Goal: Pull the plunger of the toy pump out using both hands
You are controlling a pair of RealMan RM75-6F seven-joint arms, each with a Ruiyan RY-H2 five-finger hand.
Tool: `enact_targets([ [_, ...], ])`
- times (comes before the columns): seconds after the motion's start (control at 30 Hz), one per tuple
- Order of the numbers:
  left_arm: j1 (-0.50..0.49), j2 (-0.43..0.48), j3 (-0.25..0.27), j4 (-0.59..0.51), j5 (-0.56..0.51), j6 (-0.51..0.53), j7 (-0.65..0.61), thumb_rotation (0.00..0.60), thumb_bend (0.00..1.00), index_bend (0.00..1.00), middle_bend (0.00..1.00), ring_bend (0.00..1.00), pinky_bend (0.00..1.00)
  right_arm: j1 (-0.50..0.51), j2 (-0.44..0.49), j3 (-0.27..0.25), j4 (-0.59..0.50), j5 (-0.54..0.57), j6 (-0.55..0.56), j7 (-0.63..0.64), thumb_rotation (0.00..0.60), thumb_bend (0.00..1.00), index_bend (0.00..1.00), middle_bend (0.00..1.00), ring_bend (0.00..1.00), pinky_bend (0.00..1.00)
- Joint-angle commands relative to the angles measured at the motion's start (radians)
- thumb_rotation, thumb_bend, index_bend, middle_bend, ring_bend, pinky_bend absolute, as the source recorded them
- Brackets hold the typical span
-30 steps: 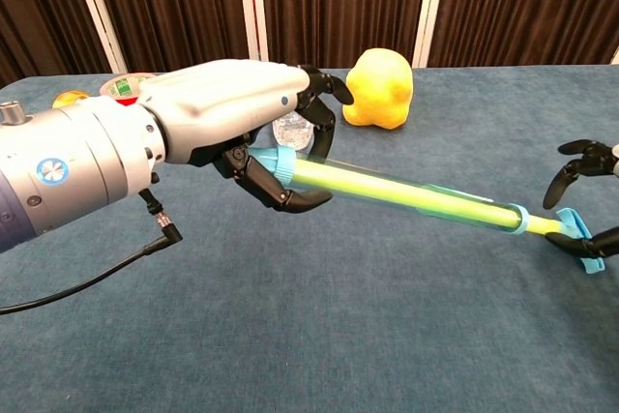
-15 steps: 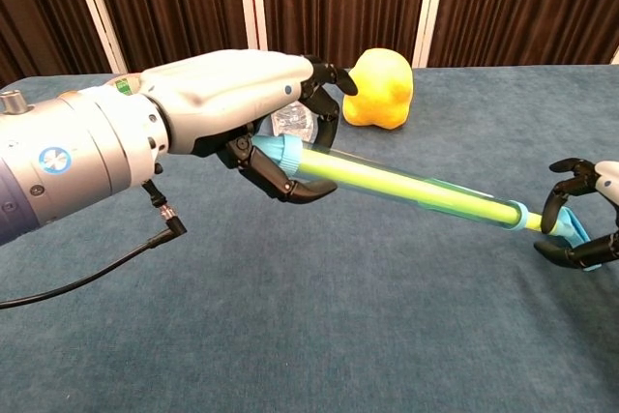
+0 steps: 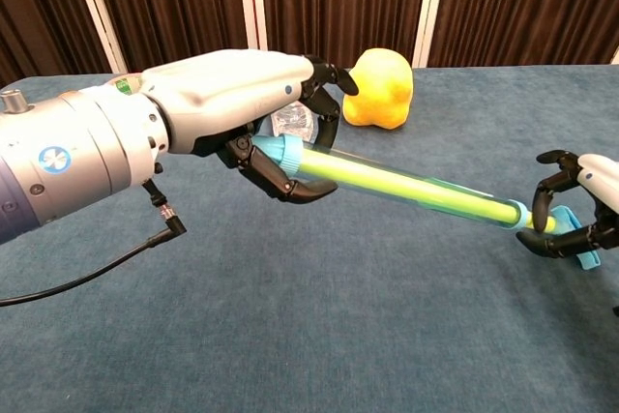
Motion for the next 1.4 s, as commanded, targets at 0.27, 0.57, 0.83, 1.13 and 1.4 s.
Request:
enact_targets([
  [0.27, -0.004, 0.011, -0.002, -0.006, 0.003, 0.004, -0.002, 0.600, 0.36, 0.60, 0.09, 0.00, 0.09, 0.008, 0.019, 0.030, 0.017, 0.021, 0.010, -0.014, 0.600, 0.35, 0.32, 0.05, 0.02, 0.03],
  [0.57, -0.008, 0.011, -0.001, -0.003, 0.000, 0.006, -0.004, 0.600, 0.36, 0.60, 0.09, 0.00, 0.09, 0.007, 0.035, 0.016, 0.018, 0.039, -0.007, -0.017, 0.600, 0.35, 0.29, 0.04, 0.02, 0.03],
  [0.83, -0.009, 0.007, 0.001, 0.005, -0.004, 0.008, -0.008, 0.600, 0.36, 0.60, 0.09, 0.00, 0.09, 0.005, 0.014, -0.008, 0.032, 0.046, -0.010, -0.026, 0.600, 0.35, 0.39, 0.05, 0.02, 0.03],
  [1.13, -0.011, 0.014, 0.001, 0.001, 0.000, 0.010, -0.016, 0.600, 0.36, 0.60, 0.09, 0.00, 0.09, 0.014, -0.017, -0.012, 0.066, 0.039, -0.012, -0.019, 0.600, 0.39, 0.48, 0.08, 0.03, 0.03],
  [1.4, -0.010, 0.024, 0.006, 0.000, 0.006, 0.014, -0.020, 0.600, 0.36, 0.60, 0.09, 0.00, 0.09, 0.016, -0.012, 0.002, 0.076, 0.049, -0.014, -0.008, 0.600, 0.53, 0.60, 0.12, 0.04, 0.03],
])
